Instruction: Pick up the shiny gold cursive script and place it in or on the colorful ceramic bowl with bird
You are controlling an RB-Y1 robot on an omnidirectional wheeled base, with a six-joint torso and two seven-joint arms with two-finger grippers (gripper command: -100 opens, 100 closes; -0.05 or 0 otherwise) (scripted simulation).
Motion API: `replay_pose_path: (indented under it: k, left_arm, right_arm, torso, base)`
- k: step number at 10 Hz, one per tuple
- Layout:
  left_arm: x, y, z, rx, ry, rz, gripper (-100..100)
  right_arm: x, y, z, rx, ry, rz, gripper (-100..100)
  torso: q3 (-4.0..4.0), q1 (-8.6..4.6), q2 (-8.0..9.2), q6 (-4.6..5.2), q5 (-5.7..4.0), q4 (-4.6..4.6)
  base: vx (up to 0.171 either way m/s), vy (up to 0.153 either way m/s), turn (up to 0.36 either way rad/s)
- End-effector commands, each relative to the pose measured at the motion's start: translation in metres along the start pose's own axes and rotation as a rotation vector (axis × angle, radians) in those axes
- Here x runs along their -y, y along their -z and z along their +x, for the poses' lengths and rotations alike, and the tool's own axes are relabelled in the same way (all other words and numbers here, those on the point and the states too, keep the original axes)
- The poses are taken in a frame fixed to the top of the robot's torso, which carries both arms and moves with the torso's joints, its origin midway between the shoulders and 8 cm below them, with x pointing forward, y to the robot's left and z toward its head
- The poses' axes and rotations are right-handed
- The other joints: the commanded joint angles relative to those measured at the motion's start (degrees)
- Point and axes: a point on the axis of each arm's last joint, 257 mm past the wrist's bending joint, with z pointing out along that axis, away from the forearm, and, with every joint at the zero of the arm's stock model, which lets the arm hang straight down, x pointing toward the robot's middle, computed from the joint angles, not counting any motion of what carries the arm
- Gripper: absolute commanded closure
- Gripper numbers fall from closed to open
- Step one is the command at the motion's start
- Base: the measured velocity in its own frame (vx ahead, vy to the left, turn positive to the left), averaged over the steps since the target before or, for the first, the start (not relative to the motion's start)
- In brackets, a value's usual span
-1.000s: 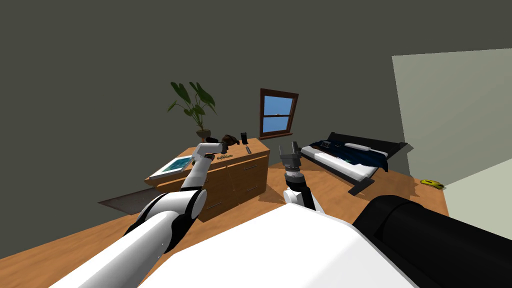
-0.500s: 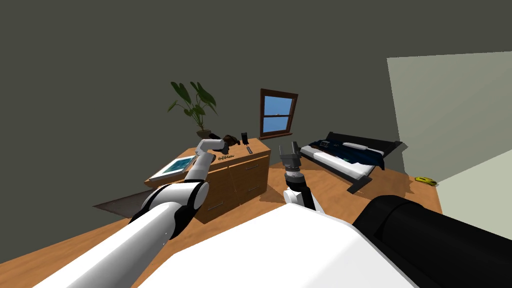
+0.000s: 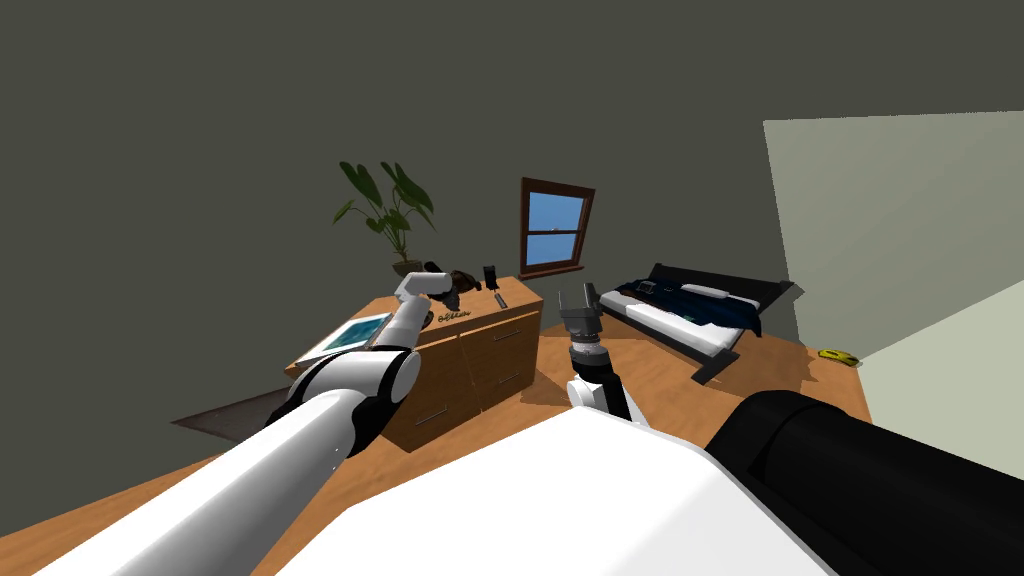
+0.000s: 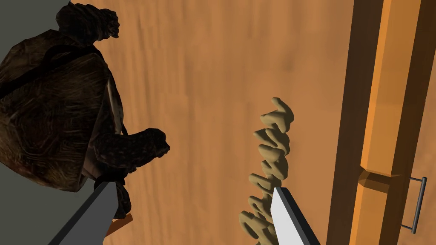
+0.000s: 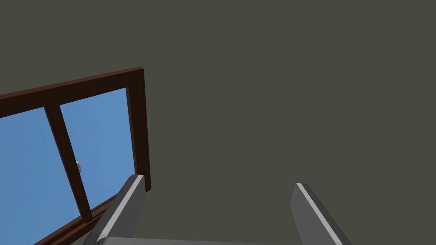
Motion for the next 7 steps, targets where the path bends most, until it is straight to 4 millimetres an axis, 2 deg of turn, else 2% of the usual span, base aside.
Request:
replay_pose_path:
  k: [1,2,7]
  left_arm:
    - [-0.009,0.003,0.006,0.001,0.014,-0.063,-100]
    - [-0.017,0.001,0.003,0.009,0.016,-0.093,-100]
    - [-0.047,0.012,0.016,0.026,0.044,-0.270,-100]
  right_arm:
    - [0.000,0.000,0.000,0.000,0.000,0.000,0]
    - [0.000,0.000,0.000,0.000,0.000,0.000,0]
    - [0.000,0.000,0.000,0.000,0.000,0.000,0]
  torso:
    - [0.00,0.00,0.00,0.00,0.00,0.00]
    - [-0.02,0.05,-0.04,0.01,0.00,0.00]
    - [-0.02,0.04,-0.04,-0.01,0.01,-0.01]
  base:
    - [0.044,0.067,-0.059]
    - [0.035,0.062,-0.035]
    - [0.044,0.063,-0.044]
